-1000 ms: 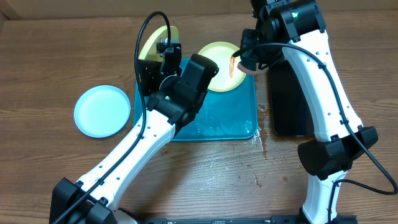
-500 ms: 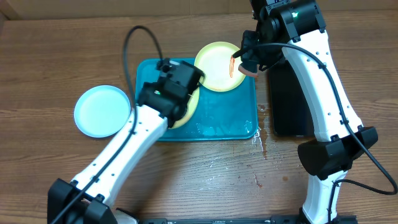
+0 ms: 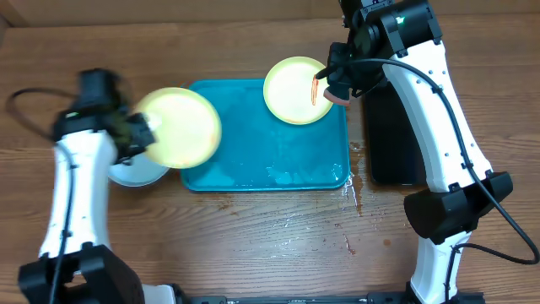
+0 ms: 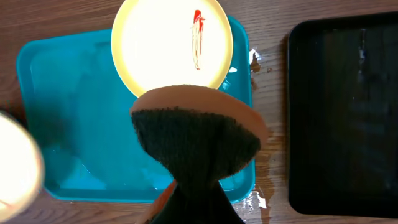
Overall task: Clean dirty plates on tray and stack at the side
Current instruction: 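Carry the yellow plate with left gripper onto the white plate, then release the yellow plate and withdraw the left gripper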
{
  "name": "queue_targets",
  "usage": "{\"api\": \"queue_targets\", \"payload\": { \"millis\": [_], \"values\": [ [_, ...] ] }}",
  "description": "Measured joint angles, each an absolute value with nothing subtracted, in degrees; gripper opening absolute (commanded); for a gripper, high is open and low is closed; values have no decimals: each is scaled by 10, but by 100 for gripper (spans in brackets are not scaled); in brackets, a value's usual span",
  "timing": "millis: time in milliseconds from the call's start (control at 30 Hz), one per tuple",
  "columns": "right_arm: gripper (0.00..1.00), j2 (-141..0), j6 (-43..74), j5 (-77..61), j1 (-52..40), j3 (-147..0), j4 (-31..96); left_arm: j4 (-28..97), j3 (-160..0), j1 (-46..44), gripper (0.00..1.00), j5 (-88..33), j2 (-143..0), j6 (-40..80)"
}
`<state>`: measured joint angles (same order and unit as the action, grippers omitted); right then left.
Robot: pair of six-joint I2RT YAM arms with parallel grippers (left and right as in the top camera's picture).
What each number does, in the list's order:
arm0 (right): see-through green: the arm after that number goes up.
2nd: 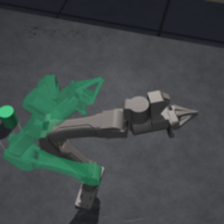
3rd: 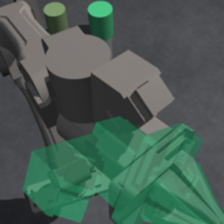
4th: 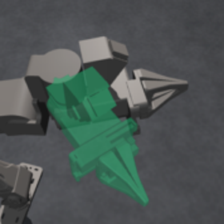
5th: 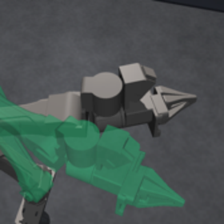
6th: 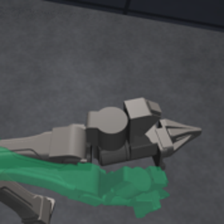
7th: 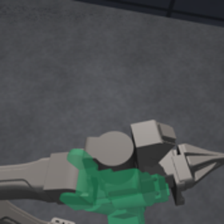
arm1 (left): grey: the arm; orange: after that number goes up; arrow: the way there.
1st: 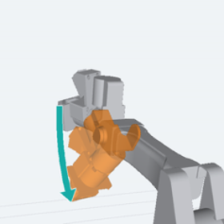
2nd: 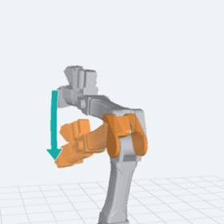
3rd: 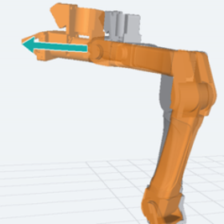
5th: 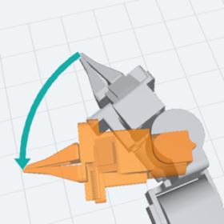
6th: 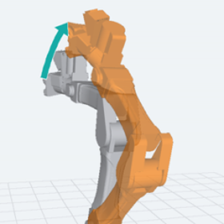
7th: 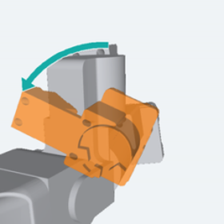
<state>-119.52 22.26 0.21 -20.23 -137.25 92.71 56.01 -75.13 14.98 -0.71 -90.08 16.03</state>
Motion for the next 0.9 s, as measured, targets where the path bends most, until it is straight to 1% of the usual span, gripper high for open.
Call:
{"api": "queue_targets", "payload": {
  "millis": [100, 167, 267, 600, 633, 667, 700, 733, 800, 867, 900],
  "values": [
    [4, -1195, 223, 2, -203, -1373, 928, 532, -743, 241, 4, -34, -901, 162],
    [4, -1195, 222, 2, -202, -1373, 928, 517, -729, 286, 4, -43, -900, 162],
    [4, -1195, 223, 2, -202, -1373, 929, 495, -696, 326, 4, -51, -899, 164],
    [4, -1195, 223, 2, -203, -1373, 935, 360, -571, 342, 4, -43, -898, 202],
    [4, -1195, 223, 2, -202, -1373, 937, 355, -565, 343, 6, -43, -898, 206],
    [4, -1195, 222, 2, -203, -1373, 938, 350, -560, 343, 9, -41, -898, 209],
    [4, -1195, 223, 2, -203, -1373, 937, 345, -556, 342, 17, -41, -898, 210],
    [4, -1195, 222, 2, -202, -1373, 937, 343, -554, 342, 26, -40, -898, 211],
    [4, -1195, 222, 2, -202, -1373, 937, 341, -554, 342, 52, -40, -898, 213],
    [4, -1195, 223, 2, -202, -1373, 938, 340, -554, 342, 68, -41, -898, 218],
    [4, -1195, 222, 2, -203, -1373, 937, 340, -554, 342, 72, -42, -898, 218]
  ]
}}
